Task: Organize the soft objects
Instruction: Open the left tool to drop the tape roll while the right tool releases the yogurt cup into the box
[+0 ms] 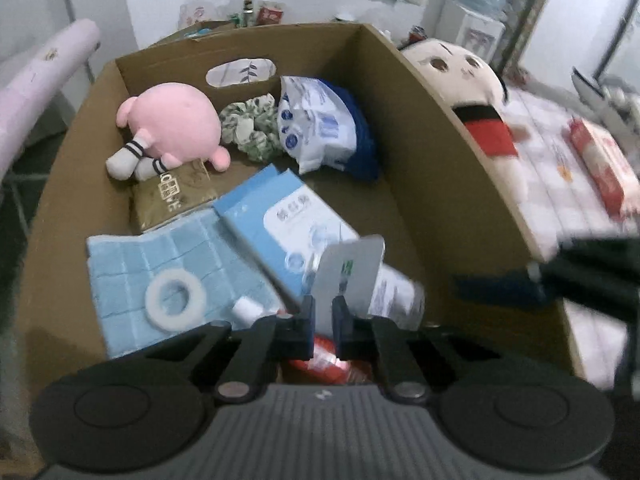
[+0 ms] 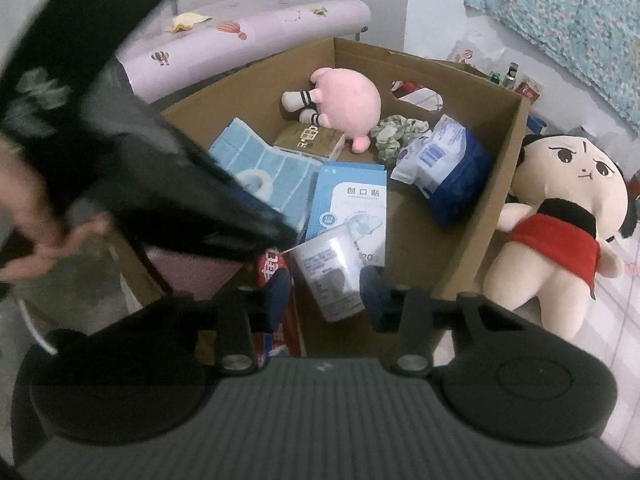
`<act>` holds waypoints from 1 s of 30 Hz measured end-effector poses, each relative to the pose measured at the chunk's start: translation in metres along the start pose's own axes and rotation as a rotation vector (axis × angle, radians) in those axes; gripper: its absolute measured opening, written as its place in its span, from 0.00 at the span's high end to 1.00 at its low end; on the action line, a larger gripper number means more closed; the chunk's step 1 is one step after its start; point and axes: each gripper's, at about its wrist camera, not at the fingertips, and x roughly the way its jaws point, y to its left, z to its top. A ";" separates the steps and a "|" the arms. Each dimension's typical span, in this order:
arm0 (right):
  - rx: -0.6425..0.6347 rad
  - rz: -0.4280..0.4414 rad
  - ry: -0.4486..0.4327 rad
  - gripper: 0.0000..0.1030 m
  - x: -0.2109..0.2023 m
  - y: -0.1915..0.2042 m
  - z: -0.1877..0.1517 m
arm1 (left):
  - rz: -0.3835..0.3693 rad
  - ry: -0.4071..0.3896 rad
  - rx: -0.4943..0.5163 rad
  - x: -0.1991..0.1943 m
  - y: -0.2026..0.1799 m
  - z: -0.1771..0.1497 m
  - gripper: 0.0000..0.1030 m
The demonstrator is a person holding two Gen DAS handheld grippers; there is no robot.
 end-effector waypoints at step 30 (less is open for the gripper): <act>0.252 -0.011 -0.311 0.39 -0.116 -0.043 -0.050 | 0.152 -0.286 -0.056 -0.076 -0.036 -0.033 0.25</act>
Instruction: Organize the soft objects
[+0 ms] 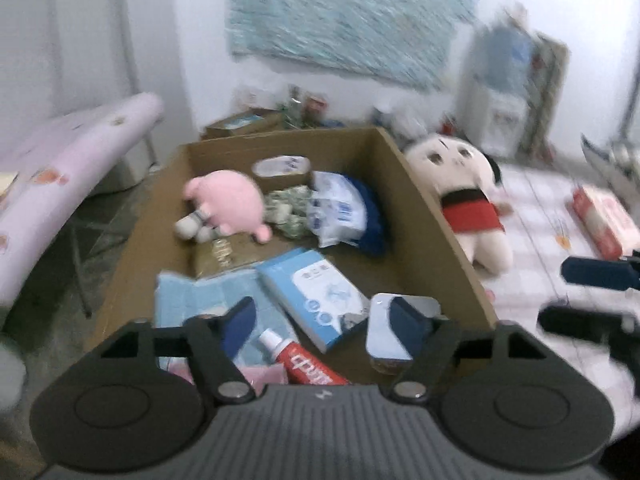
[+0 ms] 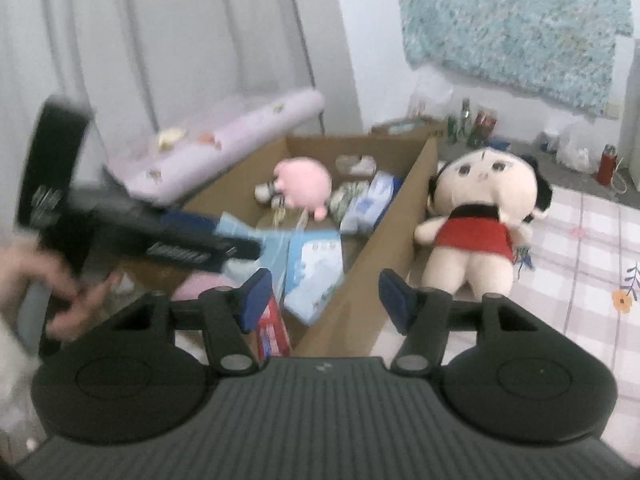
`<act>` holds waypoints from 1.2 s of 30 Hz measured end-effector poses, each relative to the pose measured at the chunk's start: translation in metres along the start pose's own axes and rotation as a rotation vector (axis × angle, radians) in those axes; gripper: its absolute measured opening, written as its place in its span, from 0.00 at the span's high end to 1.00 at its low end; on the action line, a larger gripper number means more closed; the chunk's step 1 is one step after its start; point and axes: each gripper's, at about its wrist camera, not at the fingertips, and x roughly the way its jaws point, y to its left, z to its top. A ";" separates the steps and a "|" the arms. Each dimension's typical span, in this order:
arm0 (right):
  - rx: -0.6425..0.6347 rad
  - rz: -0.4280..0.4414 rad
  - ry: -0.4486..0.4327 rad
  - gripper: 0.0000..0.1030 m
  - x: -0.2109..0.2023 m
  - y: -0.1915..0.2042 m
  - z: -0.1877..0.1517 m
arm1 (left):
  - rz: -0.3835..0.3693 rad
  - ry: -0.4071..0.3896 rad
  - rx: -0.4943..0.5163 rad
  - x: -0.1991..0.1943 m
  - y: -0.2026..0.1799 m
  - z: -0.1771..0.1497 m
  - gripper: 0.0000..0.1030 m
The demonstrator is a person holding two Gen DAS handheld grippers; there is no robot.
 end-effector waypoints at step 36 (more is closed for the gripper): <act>0.033 -0.021 0.198 0.46 0.042 -0.001 -0.060 | -0.007 0.064 -0.088 -0.031 -0.003 -0.081 0.31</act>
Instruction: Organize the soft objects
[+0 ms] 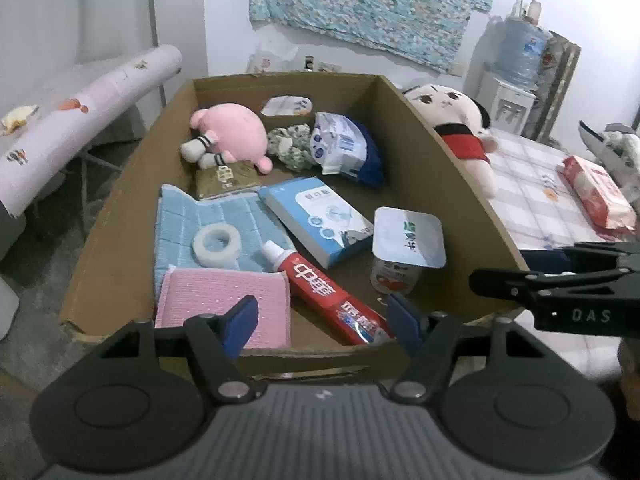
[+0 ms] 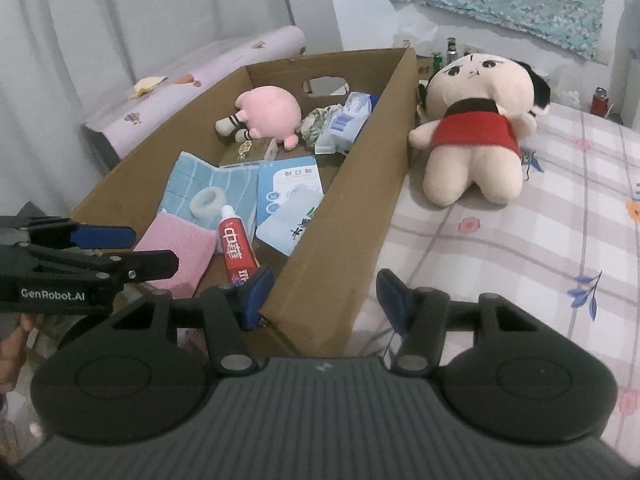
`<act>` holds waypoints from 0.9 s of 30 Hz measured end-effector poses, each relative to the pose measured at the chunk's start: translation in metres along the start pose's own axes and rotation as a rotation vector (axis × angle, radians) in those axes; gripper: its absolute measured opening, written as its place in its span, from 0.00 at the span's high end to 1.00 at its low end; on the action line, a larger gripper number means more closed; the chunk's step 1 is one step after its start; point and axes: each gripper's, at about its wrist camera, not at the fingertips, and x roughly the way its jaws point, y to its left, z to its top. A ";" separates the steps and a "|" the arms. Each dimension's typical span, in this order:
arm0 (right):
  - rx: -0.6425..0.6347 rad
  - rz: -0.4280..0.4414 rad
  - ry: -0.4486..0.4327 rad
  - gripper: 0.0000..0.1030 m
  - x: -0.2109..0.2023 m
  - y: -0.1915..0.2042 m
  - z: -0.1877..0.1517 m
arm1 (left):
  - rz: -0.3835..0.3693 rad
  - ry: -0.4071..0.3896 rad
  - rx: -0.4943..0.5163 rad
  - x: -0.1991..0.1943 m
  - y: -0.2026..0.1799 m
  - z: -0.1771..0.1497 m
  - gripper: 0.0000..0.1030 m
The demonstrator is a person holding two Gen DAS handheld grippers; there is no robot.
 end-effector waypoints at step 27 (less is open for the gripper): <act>0.052 -0.136 -0.388 0.37 -0.112 0.028 -0.004 | 0.196 -0.283 -0.062 -0.088 -0.047 -0.004 0.00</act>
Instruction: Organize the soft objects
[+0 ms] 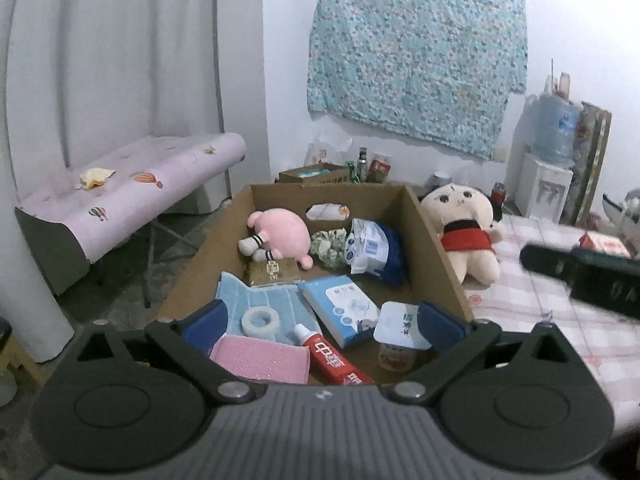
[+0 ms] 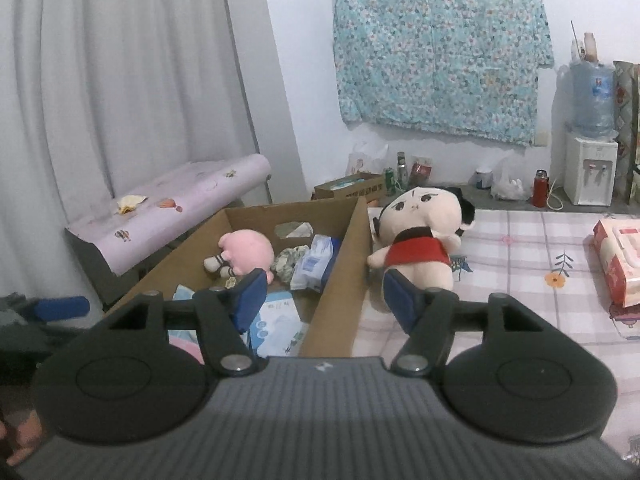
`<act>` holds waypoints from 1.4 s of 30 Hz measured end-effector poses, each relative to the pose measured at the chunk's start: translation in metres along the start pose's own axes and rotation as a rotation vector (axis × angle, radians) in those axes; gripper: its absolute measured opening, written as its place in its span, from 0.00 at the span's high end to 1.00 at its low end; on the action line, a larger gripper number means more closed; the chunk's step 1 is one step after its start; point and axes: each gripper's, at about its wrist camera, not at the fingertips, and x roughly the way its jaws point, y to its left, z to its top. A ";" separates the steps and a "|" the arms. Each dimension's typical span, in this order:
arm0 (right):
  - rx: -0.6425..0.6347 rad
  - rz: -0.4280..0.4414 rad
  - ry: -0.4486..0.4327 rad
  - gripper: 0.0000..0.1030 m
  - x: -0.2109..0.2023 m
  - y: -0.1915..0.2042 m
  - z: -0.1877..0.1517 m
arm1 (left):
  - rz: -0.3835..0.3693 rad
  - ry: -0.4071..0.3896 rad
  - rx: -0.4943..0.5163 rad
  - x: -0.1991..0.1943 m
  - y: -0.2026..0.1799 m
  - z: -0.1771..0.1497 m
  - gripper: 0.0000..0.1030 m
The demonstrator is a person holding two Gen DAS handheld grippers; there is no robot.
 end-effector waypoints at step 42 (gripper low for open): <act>0.043 -0.001 0.056 0.29 -0.026 -0.005 -0.018 | 0.107 0.040 0.096 0.017 -0.025 0.010 0.00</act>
